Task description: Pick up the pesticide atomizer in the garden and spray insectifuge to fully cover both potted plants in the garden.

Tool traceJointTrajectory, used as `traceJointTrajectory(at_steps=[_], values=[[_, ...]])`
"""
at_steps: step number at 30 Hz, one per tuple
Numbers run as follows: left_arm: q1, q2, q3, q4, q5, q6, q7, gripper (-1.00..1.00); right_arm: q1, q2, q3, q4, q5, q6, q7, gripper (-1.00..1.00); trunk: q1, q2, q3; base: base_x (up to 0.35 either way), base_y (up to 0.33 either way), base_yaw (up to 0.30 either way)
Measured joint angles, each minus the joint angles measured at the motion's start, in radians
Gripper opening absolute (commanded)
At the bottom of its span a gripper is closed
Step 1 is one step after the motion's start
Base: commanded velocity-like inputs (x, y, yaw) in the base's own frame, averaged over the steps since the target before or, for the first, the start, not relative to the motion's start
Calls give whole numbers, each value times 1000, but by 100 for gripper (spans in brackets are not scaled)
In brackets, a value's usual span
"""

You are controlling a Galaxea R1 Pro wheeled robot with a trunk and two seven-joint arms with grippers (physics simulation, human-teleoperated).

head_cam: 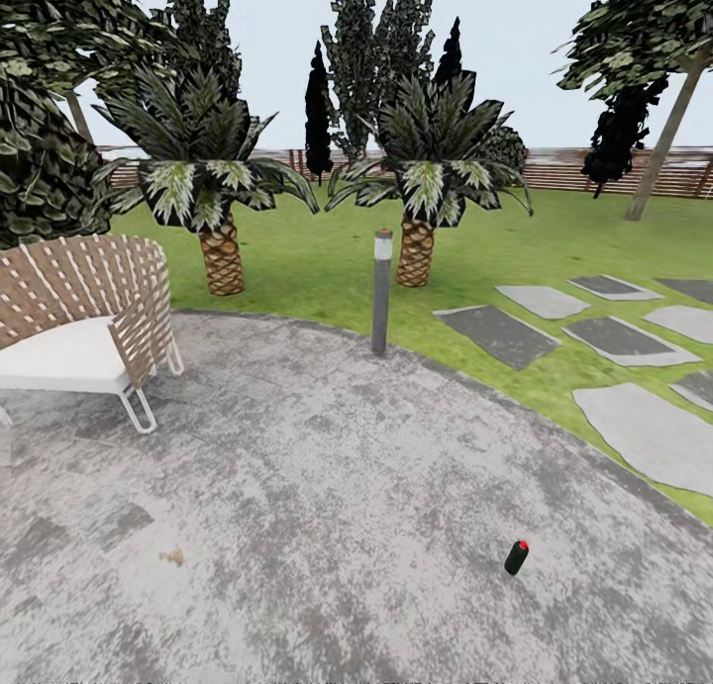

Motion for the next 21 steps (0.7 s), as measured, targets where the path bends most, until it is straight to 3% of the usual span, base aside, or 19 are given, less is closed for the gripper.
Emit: traceJointTrajectory(at_steps=[21], values=[[0,-2,-2,0,0,0,0,100,0,3,-1,-2,1,-2,0,100,81,-147,-66,0,0,0]])
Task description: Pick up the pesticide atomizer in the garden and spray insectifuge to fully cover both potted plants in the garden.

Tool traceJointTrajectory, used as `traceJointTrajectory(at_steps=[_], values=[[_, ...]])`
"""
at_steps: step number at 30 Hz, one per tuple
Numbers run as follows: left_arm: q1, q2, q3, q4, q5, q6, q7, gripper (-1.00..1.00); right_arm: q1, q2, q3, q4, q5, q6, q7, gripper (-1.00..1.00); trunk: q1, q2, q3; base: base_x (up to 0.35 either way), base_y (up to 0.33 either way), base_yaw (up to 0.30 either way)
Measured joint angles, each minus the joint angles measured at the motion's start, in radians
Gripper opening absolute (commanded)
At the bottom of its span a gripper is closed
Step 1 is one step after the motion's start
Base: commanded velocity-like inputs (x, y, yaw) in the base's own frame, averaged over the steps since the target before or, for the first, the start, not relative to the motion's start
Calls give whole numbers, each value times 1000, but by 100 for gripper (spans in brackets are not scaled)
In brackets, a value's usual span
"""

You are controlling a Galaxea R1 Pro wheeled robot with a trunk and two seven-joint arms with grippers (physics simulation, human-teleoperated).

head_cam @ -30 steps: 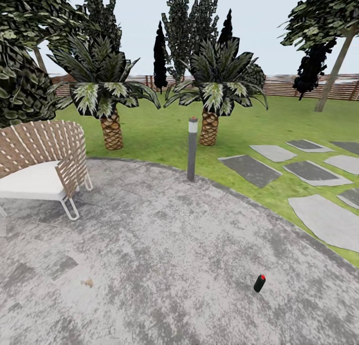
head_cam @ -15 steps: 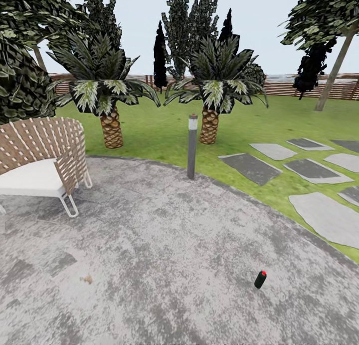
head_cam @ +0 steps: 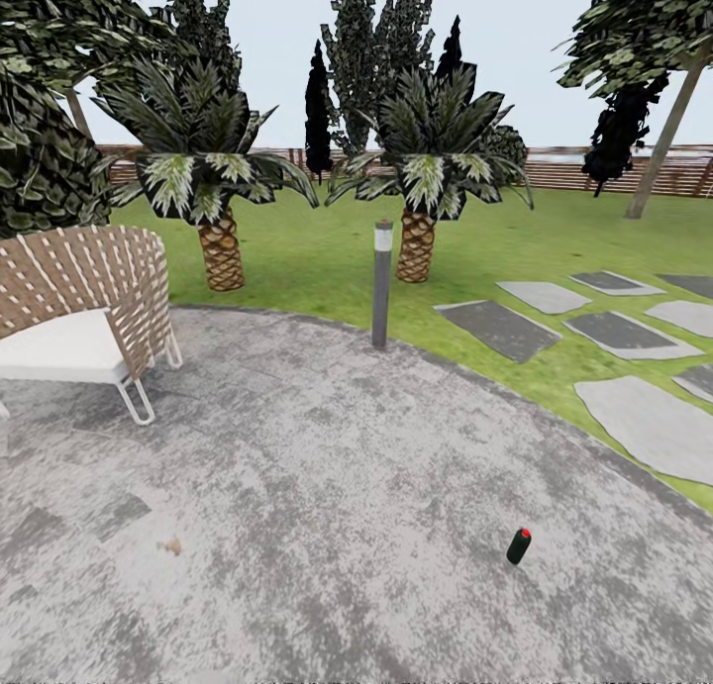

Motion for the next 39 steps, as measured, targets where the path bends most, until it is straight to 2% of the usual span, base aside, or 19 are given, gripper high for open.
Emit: traceJointTrajectory(at_steps=[10,19,23,39], values=[[0,0,0,0,0,0,0,100,0,0,0,0,0,0,0,100,38,-70,-31,0,0,0],[0,1,-1,0,-1,0,0,100,0,-1,1,1,1,0,0,100,38,-70,-31,0,0,0],[0,0,-3,0,-1,0,0,100,0,-4,7,30,6,0,0,100,38,-70,-31,0,-251,0],[0,1,-2,0,-1,0,0,100,0,-4,3,32,-1,0,4,100,38,-70,-31,0,-272,0]])
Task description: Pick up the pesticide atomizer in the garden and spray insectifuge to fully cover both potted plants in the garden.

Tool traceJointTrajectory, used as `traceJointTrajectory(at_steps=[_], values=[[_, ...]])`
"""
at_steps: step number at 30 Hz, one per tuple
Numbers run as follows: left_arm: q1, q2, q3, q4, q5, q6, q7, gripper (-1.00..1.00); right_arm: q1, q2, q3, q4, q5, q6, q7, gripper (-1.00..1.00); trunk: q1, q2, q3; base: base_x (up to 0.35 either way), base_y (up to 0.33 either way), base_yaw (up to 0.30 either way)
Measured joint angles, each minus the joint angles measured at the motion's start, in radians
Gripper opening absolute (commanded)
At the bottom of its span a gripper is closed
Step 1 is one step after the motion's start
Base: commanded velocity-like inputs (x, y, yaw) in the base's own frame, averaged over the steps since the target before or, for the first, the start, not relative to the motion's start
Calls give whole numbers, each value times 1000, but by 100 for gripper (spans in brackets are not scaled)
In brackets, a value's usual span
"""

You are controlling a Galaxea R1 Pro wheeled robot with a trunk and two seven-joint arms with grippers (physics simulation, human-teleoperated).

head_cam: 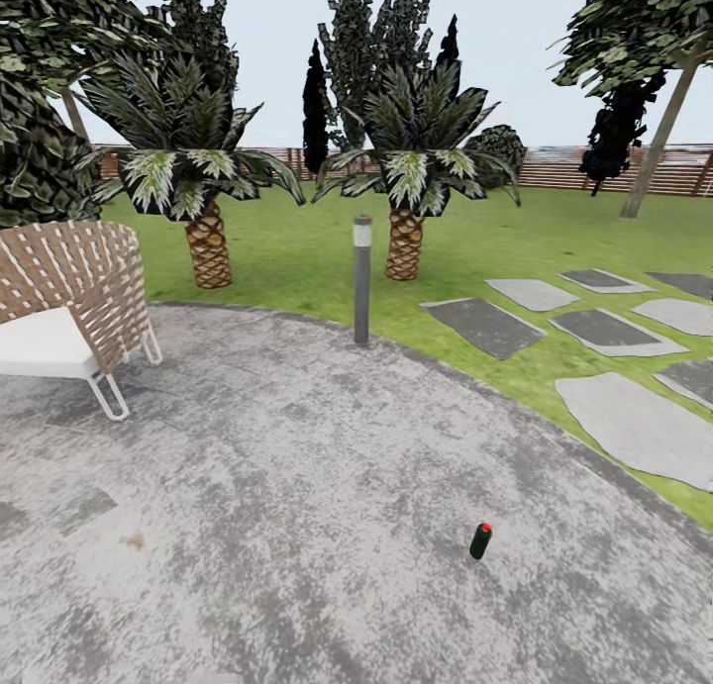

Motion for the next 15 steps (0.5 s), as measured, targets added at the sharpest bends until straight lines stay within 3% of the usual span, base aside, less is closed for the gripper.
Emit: traceJointTrajectory(at_steps=[15], values=[[0,0,0,0,1,0,0,100,0,3,4,0,2,-1,0,100,0,0,0,0,-273,0]])
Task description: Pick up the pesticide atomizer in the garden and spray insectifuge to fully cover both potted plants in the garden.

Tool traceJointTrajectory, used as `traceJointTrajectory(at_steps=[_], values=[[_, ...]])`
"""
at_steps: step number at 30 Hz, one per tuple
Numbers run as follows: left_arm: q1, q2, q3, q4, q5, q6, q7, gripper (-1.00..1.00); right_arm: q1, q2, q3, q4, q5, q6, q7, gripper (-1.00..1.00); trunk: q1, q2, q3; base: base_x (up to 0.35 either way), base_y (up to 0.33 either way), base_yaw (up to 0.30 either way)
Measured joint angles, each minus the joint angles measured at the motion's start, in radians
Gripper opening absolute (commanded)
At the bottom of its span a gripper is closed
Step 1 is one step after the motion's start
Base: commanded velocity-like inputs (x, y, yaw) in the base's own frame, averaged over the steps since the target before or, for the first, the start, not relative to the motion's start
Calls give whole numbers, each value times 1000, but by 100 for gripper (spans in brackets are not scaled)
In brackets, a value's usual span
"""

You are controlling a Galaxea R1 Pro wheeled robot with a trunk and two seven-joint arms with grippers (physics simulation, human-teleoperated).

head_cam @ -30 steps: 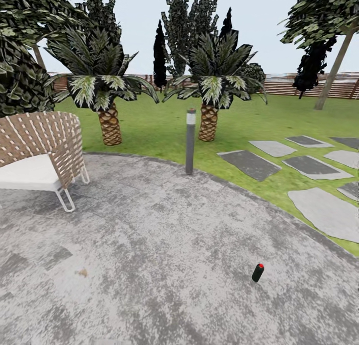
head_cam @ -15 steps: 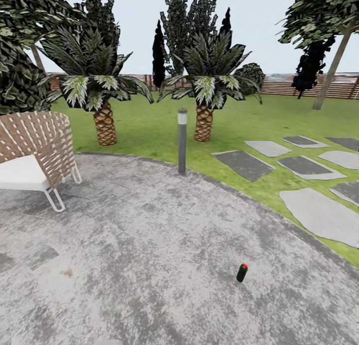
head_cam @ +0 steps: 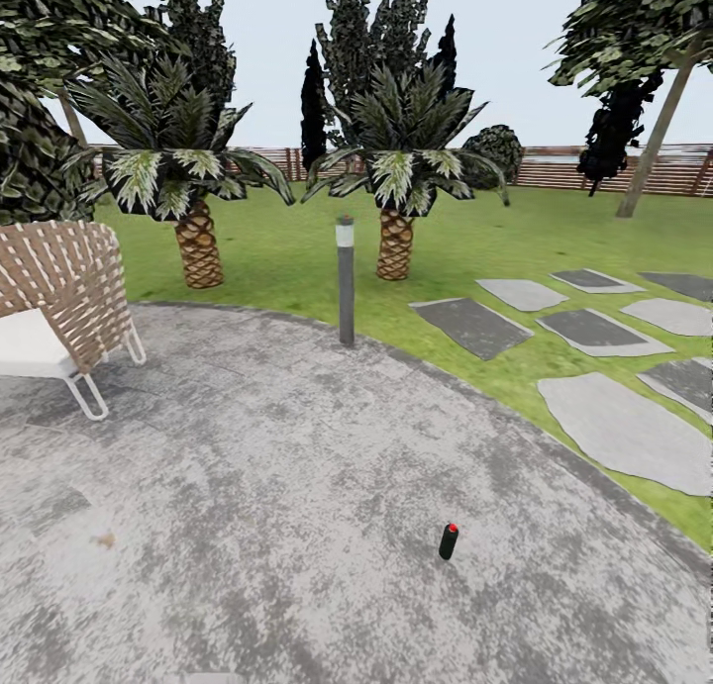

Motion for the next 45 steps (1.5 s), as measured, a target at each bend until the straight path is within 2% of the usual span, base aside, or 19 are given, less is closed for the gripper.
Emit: traceJointTrajectory(at_steps=[38,45], values=[[0,2,4,1,0,0,0,100,0,5,0,0,3,-1,-4,100,0,0,0,0,-273,6],[0,5,7,1,4,0,0,100,0,5,0,0,3,-2,-4,100,0,0,0,110,-238,0]])
